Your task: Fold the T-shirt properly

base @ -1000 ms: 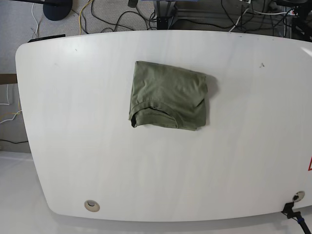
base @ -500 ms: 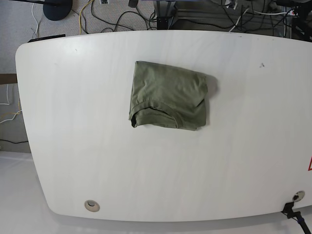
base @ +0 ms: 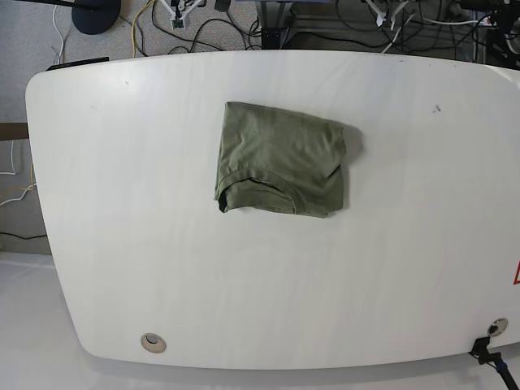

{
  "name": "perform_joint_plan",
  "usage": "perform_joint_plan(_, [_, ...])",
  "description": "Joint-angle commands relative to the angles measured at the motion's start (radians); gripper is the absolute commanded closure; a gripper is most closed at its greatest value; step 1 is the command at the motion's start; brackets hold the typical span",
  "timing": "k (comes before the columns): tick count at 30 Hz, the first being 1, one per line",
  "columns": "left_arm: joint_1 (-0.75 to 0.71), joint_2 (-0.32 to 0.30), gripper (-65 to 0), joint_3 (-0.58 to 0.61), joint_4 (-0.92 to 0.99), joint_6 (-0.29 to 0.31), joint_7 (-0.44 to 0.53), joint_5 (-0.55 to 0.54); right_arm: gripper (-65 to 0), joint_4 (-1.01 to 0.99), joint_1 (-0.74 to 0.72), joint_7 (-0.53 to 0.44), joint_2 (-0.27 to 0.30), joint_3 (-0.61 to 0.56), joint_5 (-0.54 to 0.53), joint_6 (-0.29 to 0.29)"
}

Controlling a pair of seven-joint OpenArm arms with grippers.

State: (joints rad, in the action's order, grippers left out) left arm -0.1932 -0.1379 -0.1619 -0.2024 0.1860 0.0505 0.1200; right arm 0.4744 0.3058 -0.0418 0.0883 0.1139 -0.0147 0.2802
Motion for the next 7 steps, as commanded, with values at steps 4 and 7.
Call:
perform_joint_plan(4, [-0.002,0.011,-19.3,-0.001,-0.001,0.002,0.002,0.002,-9.4,-0.003,0.014,0.0,-0.009,0.002,-0.004,0.003])
perform_joint_plan(7, [0.004,0.024,-19.3,-0.001,-0.002,0.002,0.002,0.0,-9.1,-0.003,0.013,-0.002,-0.011,0.002,-0.004,0.003])
